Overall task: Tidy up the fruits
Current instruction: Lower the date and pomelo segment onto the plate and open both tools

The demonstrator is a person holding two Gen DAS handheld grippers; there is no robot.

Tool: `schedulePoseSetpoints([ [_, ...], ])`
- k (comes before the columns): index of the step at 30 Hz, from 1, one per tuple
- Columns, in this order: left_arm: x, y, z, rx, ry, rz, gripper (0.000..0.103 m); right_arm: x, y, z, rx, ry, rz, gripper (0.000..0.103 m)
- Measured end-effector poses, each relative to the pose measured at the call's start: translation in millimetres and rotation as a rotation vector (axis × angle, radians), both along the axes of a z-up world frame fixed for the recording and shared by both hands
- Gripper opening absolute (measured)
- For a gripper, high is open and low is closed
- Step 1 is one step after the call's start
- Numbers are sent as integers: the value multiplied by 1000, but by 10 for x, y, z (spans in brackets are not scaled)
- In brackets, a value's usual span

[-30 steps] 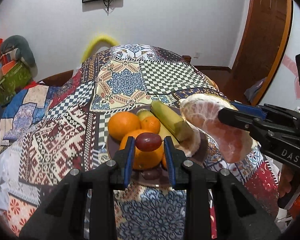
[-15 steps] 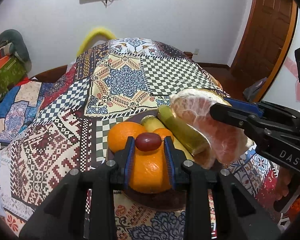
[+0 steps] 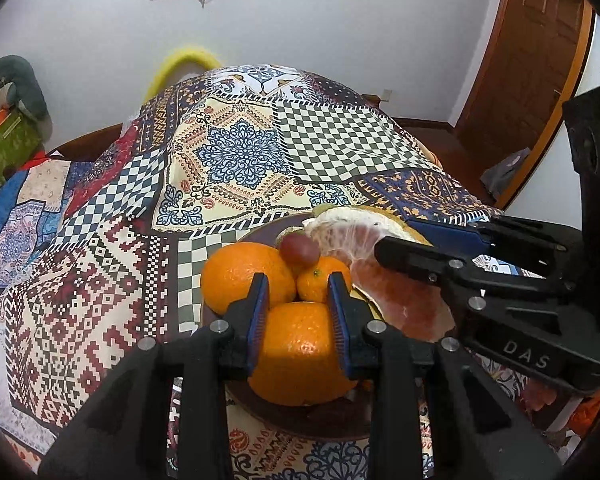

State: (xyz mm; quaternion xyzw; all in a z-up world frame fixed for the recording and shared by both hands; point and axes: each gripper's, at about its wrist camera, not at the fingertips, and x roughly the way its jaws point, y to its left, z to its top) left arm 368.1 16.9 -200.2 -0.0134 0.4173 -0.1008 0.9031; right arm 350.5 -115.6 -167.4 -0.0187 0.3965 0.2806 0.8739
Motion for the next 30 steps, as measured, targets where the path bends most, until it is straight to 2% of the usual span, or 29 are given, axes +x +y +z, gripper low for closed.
schedulePoseSetpoints([
  [14,-6,18,6,-6,0,11,29,15,-12,-18,5,10,0,26],
  [19,-25,34,18,-11,-3,18,29,12,-13,-64,-19,17,-8,34],
  [23,-51,39,36,-10,-7,24,29,1,-51,-73,-5,30,-8,35],
  [30,-196,61,248,-20,-44,46,29,-143,-112,110,-6,-8,-15,35],
])
